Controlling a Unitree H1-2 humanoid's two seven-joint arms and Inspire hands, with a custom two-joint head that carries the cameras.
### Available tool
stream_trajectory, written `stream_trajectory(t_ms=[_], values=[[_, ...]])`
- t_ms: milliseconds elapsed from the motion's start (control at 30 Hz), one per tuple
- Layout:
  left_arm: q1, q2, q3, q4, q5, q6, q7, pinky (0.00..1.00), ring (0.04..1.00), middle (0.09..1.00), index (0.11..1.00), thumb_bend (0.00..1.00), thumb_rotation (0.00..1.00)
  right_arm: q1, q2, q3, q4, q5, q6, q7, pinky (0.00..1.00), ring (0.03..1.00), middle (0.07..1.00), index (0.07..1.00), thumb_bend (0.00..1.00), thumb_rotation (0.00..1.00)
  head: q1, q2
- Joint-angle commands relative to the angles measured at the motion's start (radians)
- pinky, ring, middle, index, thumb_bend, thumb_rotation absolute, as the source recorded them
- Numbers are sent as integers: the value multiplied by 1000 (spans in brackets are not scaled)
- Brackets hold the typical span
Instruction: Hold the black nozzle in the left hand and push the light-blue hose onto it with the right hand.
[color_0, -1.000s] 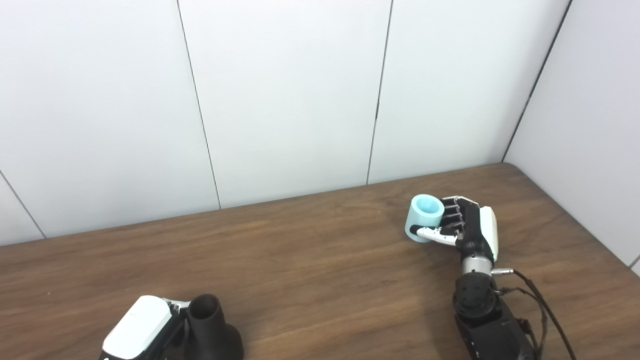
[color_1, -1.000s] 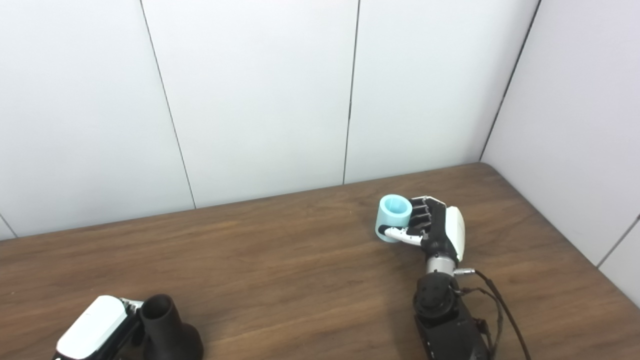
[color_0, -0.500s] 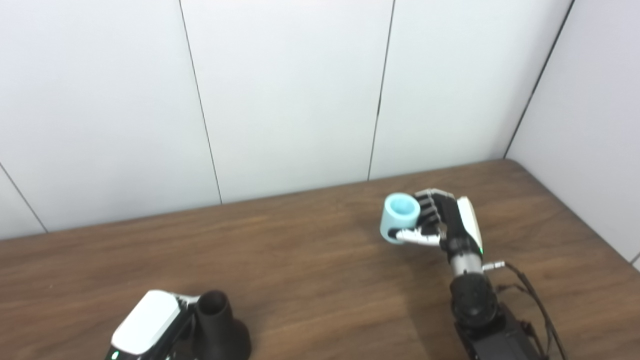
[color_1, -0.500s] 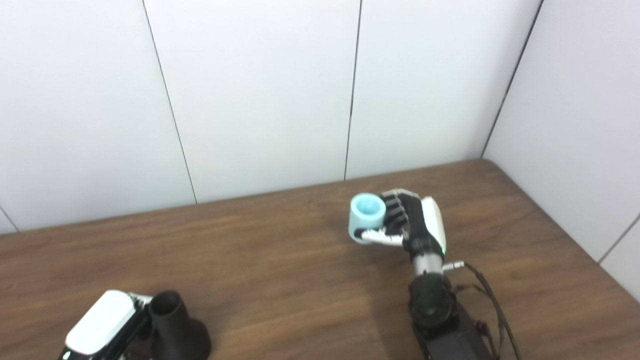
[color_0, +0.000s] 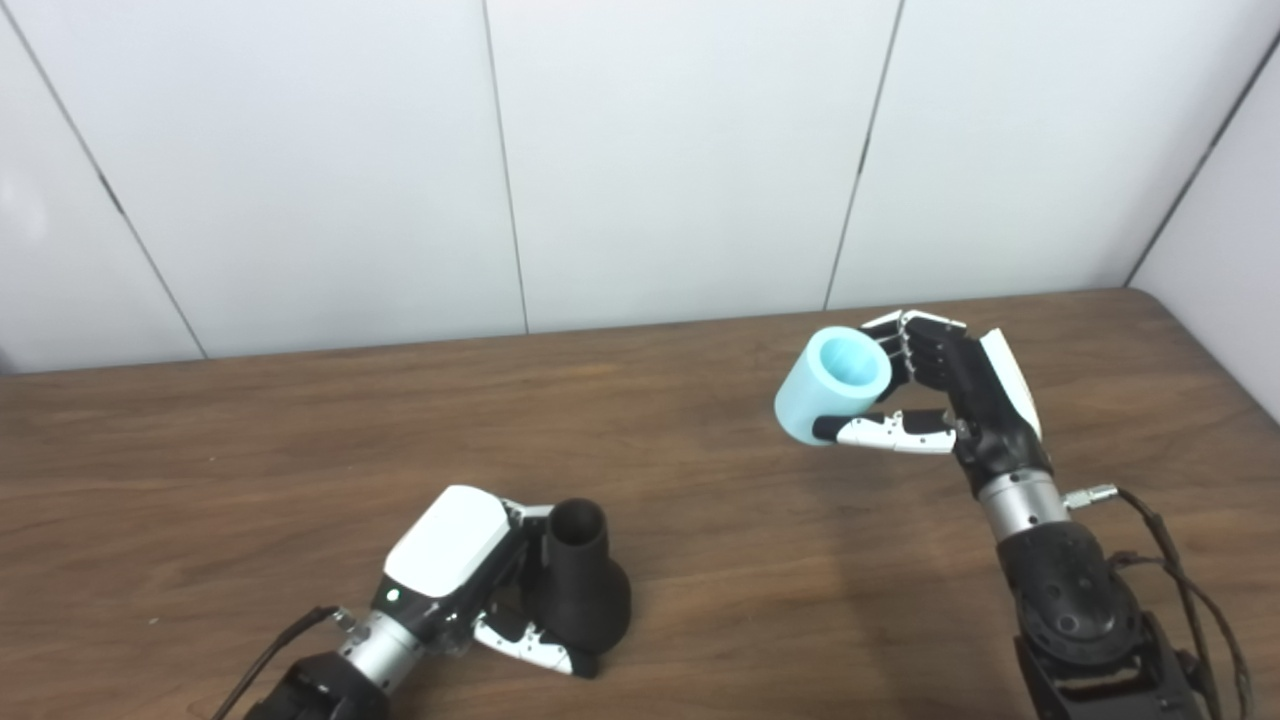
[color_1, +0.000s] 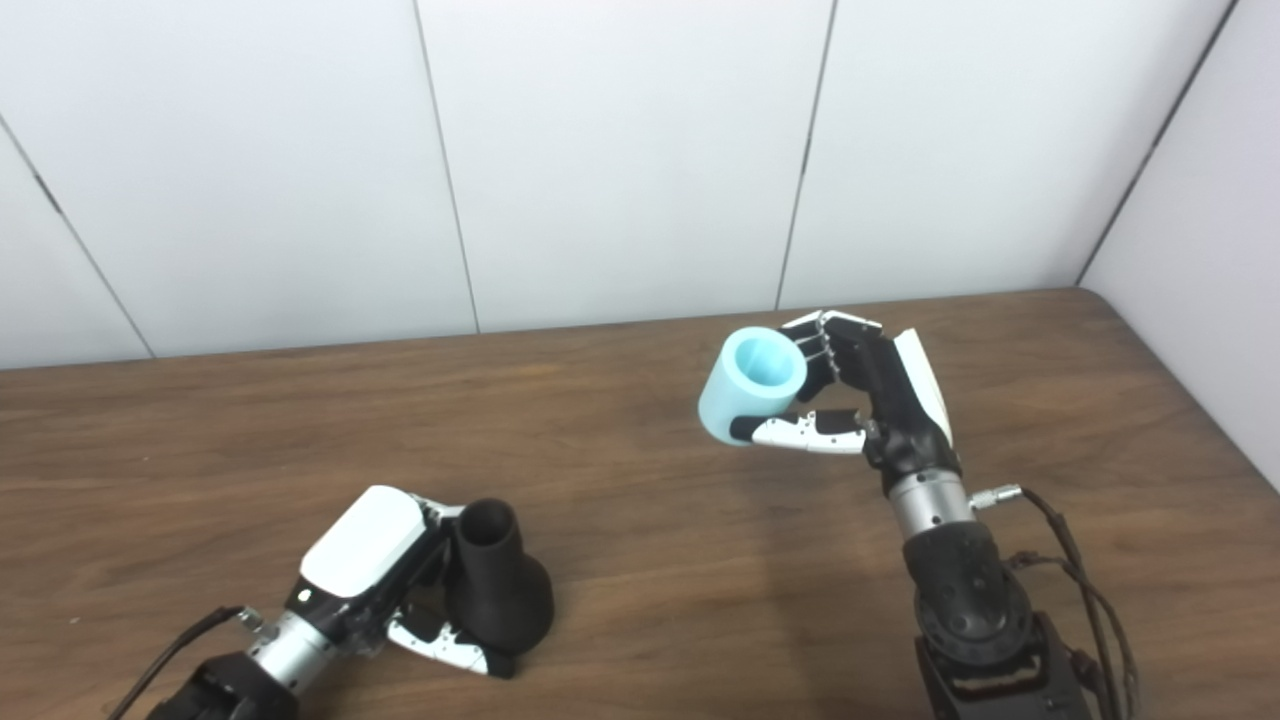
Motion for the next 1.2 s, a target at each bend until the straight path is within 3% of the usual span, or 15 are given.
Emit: stream_trajectory(t_ms=[0, 133, 167, 300, 400, 667, 733, 867, 933, 1167], values=[[-8, -1, -7, -23, 18, 11, -12, 122, 179, 394, 497, 514, 0, -20, 17, -3, -69, 51, 17, 24, 389, 443, 480, 490, 525, 0, 3, 2], [-9, -11, -10, -34, 27, 31, -31, 126, 177, 463, 481, 522, 0, -14, 53, 12, -128, 89, 61, 55, 384, 443, 487, 479, 524, 0, 30, 5], [-10, -13, -11, -35, 32, 35, -32, 125, 177, 424, 489, 517, 0, -13, 57, 20, -140, 89, 64, 62, 384, 446, 489, 477, 524, 0, 34, 6], [-15, -15, -18, -26, 38, 34, -23, 121, 172, 470, 480, 522, 0, -14, 80, 40, -179, 108, 89, 82, 382, 448, 490, 475, 524, 0, 38, 5], [-17, -16, -22, -19, 40, 35, -21, 123, 174, 391, 493, 513, 0, -13, 94, 63, -206, 107, 103, 94, 382, 443, 488, 477, 524, 0, 39, 3], [-17, -17, -26, -18, 50, 50, -24, 122, 172, 382, 493, 512, 0, -8, 95, 119, -240, 102, 143, 133, 374, 443, 487, 478, 523, 0, 40, 3], [-16, -17, -25, -18, 49, 50, -22, 120, 171, 453, 481, 521, 0, -8, 97, 126, -244, 97, 152, 136, 373, 442, 486, 479, 523, 0, 40, 3], [-16, -15, -27, -20, 45, 56, -30, 121, 172, 471, 479, 523, 0, -2, 97, 136, -249, 104, 167, 145, 364, 433, 483, 481, 523, 0, 36, 1], [-18, -14, -28, -17, 39, 52, -30, 136, 190, 406, 496, 515, 0, 4, 103, 135, -249, 126, 180, 150, 363, 433, 485, 480, 523, 0, 36, 0], [-15, -13, -26, -27, 31, 61, -41, 130, 185, 384, 497, 512, 0, 24, 114, 160, -227, 124, 167, 162, 368, 436, 481, 485, 523, 0, 40, 0]])
